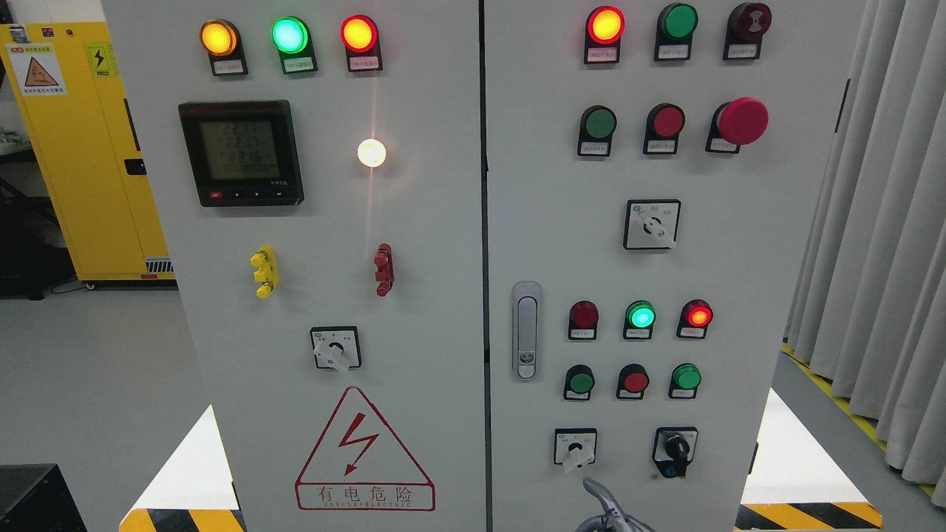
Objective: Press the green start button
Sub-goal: 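Raise the right hand toward the green push button in the lower row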
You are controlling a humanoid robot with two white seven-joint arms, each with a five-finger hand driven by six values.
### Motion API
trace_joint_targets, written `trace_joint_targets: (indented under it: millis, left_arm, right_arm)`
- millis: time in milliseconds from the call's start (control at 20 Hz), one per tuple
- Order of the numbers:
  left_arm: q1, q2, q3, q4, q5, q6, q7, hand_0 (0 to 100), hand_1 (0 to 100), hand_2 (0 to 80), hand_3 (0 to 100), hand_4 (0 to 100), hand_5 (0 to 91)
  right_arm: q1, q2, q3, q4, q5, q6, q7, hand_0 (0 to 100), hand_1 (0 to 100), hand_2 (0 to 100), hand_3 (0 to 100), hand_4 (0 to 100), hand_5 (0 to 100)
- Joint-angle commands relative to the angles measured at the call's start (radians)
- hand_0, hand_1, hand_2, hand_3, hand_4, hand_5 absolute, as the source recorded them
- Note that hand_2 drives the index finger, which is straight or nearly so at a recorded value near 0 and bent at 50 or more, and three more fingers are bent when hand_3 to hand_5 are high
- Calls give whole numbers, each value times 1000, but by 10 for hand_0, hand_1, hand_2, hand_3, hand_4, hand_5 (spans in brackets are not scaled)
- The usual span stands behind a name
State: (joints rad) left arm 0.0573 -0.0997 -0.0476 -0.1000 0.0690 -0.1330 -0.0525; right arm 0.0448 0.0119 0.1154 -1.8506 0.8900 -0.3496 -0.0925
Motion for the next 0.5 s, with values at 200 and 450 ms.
trace_joint_targets:
  millis: [200, 450]
  left_arm:
    - [-1, 0, 0, 0, 0, 0, 0, 120, 556, 0, 0, 0, 0]
    - [-1, 0, 0, -1, 0, 0, 0, 120, 556, 0, 0, 0, 0]
  right_arm:
    - [-158, -58, -106, 48, 147, 29, 4, 652, 955, 0, 917, 1000, 1000]
    - [-207, -58, -106, 105, 147, 31, 5, 680, 958, 0, 916, 1000, 1000]
